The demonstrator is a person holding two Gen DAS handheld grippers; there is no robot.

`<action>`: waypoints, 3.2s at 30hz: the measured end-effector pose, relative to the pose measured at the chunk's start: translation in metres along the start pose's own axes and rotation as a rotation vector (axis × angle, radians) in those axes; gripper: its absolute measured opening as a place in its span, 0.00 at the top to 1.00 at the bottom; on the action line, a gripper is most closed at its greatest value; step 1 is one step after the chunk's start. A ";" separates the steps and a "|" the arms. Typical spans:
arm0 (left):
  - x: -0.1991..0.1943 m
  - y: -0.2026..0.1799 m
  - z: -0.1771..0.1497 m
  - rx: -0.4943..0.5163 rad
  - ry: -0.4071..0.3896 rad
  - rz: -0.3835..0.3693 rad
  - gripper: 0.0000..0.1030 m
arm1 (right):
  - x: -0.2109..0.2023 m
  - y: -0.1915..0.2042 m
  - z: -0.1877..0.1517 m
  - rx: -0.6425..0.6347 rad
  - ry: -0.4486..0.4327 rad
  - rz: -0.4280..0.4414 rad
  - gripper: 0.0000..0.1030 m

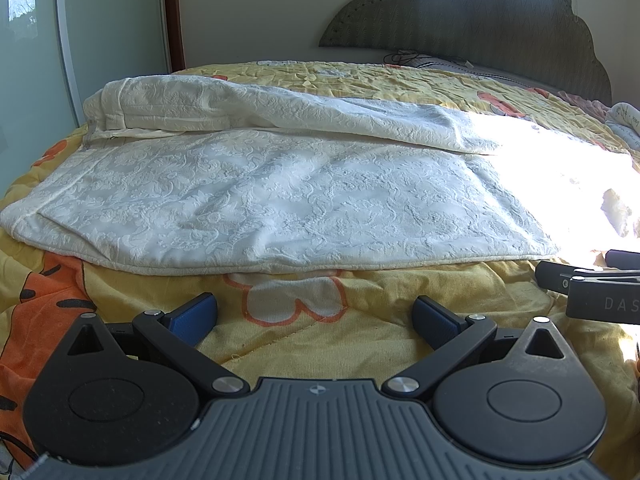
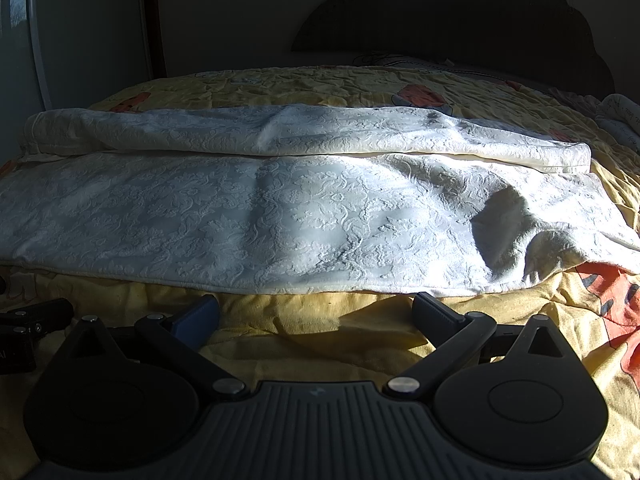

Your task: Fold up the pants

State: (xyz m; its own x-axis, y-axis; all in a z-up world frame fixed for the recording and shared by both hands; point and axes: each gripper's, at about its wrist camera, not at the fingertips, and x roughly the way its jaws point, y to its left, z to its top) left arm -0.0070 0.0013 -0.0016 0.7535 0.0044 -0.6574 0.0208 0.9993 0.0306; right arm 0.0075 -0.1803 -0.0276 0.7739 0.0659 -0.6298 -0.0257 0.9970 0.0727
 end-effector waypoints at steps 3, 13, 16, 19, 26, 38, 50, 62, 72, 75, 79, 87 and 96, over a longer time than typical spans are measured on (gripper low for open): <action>-0.004 0.006 0.000 0.005 0.002 -0.034 0.00 | 0.000 0.000 0.000 0.000 0.000 0.000 0.00; -0.053 0.104 0.054 -0.015 -0.181 0.003 0.00 | -0.002 0.000 0.001 -0.010 0.008 0.010 0.00; -0.059 0.150 0.095 -0.052 -0.275 0.108 0.00 | -0.003 -0.003 0.007 -0.031 0.056 0.051 0.00; -0.052 0.196 0.136 -0.106 -0.336 0.160 0.00 | -0.013 -0.010 0.019 -0.019 0.068 0.131 0.00; 0.040 0.294 0.230 -0.303 -0.172 -0.144 0.00 | -0.034 -0.008 0.085 -0.092 -0.017 0.267 0.00; 0.221 0.359 0.258 -0.636 0.270 -0.465 0.01 | 0.011 0.015 0.171 -0.245 -0.054 0.330 0.00; 0.271 0.348 0.261 -0.493 0.445 -0.446 0.29 | 0.041 0.041 0.187 -0.302 -0.047 0.389 0.00; 0.227 0.310 0.284 -0.136 0.127 -0.347 0.91 | 0.063 0.036 0.207 -0.397 -0.227 0.517 0.00; 0.098 0.280 0.260 0.092 -0.313 -0.514 0.91 | 0.186 0.042 0.282 -0.462 0.133 0.605 0.00; 0.083 0.278 0.251 0.098 -0.353 -0.553 0.91 | 0.217 0.041 0.288 -0.461 0.230 0.637 0.00; 0.068 0.272 0.241 0.108 -0.408 -0.586 0.91 | 0.242 0.049 0.284 -0.506 0.341 0.697 0.01; 0.060 0.279 0.228 0.078 -0.421 -0.601 0.91 | 0.264 0.060 0.278 -0.542 0.425 0.717 0.53; 0.066 0.300 0.221 -0.055 -0.385 -0.578 0.91 | 0.197 0.056 0.284 -0.528 0.318 0.740 0.96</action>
State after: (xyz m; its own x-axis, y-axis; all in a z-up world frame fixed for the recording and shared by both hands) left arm 0.1942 0.2931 0.1306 0.8113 -0.5318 -0.2430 0.4630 0.8381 -0.2885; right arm 0.3383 -0.1231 0.0725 0.2418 0.6156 -0.7501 -0.7801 0.5830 0.2270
